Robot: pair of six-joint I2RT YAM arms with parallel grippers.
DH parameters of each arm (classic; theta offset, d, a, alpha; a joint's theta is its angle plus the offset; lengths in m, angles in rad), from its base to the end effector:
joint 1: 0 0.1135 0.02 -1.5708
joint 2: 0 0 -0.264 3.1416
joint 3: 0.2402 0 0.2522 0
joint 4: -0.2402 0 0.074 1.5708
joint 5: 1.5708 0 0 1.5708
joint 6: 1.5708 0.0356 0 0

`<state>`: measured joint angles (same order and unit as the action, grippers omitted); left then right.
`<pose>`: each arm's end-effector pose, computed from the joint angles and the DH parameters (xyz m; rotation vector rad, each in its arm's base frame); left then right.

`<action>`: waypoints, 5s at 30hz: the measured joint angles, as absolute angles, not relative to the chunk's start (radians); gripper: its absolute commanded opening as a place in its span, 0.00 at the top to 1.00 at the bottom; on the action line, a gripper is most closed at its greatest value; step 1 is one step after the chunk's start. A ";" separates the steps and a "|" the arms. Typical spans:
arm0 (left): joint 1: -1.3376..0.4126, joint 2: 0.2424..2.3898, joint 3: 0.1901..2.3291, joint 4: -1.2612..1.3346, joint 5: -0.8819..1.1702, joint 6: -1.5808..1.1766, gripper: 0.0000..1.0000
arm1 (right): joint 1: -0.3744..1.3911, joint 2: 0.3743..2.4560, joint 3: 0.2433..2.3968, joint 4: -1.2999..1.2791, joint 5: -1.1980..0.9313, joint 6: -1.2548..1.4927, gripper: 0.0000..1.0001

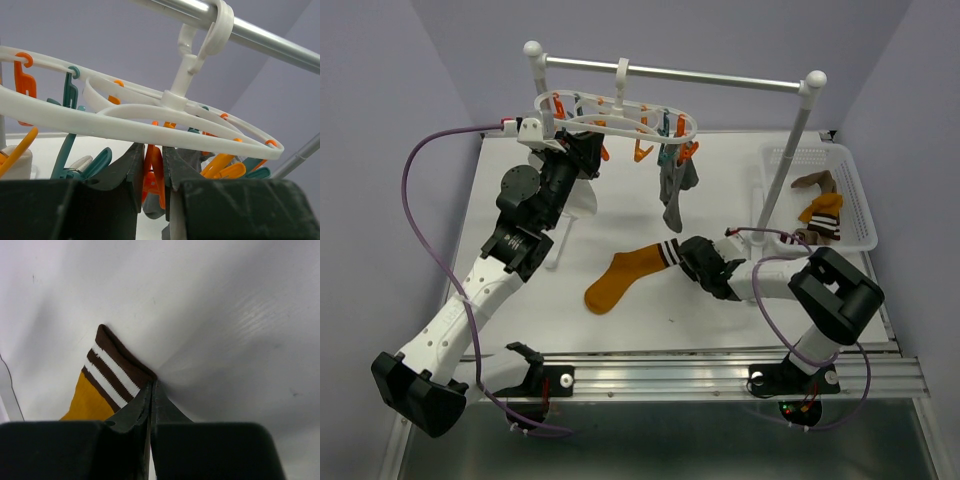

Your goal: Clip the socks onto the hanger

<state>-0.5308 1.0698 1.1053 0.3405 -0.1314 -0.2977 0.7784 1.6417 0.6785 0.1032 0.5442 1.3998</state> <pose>0.2072 -0.1162 0.4538 0.0246 1.2228 -0.6469 0.2237 0.1947 0.1308 0.9330 2.1239 0.4607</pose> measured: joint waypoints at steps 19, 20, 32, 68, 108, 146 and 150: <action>-0.535 1.066 1.090 0.357 -0.152 -0.287 1.00 | 0.842 1.324 0.663 0.166 0.608 0.474 0.99; -0.536 1.066 1.090 0.358 -0.152 -0.287 1.00 | 0.864 1.299 0.648 0.193 0.584 0.395 0.99; -0.535 1.059 1.089 0.355 -0.150 -0.316 1.00 | 0.989 1.178 0.622 0.323 0.212 -0.027 0.99; -0.537 1.097 1.147 0.264 -0.136 -0.443 1.00 | 0.990 1.430 1.148 0.371 0.355 -0.297 0.99; -0.584 1.160 1.209 0.171 -0.427 -0.696 1.00 | 1.024 1.561 1.222 0.696 0.497 -0.349 0.99; -0.603 1.193 1.278 0.102 -0.458 -0.636 1.00 | 1.036 1.637 1.338 0.737 0.726 -0.448 0.99; -0.603 1.194 1.278 0.099 -0.461 -0.637 1.00 | 1.036 1.639 1.351 0.735 0.711 -0.432 0.99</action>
<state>-0.6033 1.1942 1.2781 0.0994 -0.4606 -0.6369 1.0363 1.6390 1.3506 0.7345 0.7113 -0.4316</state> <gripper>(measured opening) 0.266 0.015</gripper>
